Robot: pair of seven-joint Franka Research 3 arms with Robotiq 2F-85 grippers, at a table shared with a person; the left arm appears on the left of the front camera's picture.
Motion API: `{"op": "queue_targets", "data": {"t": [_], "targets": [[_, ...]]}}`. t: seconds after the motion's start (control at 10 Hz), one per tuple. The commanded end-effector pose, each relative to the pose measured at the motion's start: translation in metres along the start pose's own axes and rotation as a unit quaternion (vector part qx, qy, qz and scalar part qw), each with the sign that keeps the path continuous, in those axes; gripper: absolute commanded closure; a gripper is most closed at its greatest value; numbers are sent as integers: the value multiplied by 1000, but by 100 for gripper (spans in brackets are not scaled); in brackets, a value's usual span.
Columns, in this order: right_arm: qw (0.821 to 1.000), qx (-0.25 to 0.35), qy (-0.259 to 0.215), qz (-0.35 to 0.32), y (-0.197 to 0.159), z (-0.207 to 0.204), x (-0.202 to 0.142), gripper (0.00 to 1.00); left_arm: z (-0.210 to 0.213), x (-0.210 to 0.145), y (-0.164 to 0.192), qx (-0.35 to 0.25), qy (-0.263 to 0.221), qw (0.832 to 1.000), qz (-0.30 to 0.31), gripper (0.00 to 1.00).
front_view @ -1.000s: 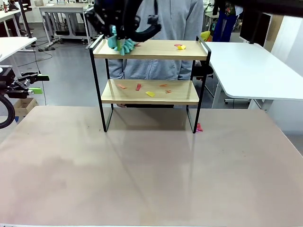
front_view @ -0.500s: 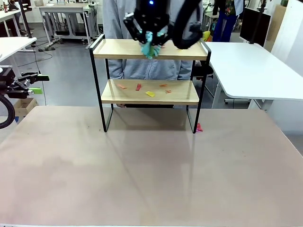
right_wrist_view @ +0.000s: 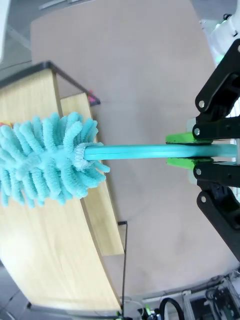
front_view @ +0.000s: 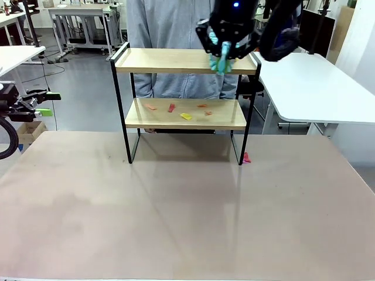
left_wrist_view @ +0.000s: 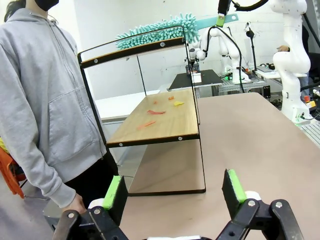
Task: Clean the shelf.
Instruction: Clean the specific section of the Shelf indicated by the human with the Duster.
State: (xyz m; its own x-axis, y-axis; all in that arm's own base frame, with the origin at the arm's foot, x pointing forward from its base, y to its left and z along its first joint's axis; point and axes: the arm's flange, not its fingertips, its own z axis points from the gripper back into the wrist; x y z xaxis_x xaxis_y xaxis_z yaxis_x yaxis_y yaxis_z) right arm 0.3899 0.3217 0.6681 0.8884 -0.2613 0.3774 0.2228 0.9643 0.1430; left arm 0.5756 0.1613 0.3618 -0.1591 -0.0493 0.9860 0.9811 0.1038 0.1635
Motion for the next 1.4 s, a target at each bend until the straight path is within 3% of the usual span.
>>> {"op": "queue_targets", "data": {"t": [0.0,0.2,0.5,0.8,1.2,1.3], "targets": [[1000,-3,23,2,-38,0,0,87,-3,2,-2,1,3,1000,-3,0],[999,-32,23,2,-64,1,6,87,-3,2,-2,1,3,1000,-3,0],[998,-46,-30,-12,-86,25,1,87,-3,2,-2,1,3,1000,-3,0],[998,-28,-57,11,-79,33,-4,87,-3,2,-2,1,3,1000,-3,0],[994,-39,-98,-24,-94,46,-11,87,-3,2,-2,1,3,1000,-3,0],[998,-36,-51,-3,-72,39,-8,87,-3,2,-2,1,3,1000,-3,0]]}}
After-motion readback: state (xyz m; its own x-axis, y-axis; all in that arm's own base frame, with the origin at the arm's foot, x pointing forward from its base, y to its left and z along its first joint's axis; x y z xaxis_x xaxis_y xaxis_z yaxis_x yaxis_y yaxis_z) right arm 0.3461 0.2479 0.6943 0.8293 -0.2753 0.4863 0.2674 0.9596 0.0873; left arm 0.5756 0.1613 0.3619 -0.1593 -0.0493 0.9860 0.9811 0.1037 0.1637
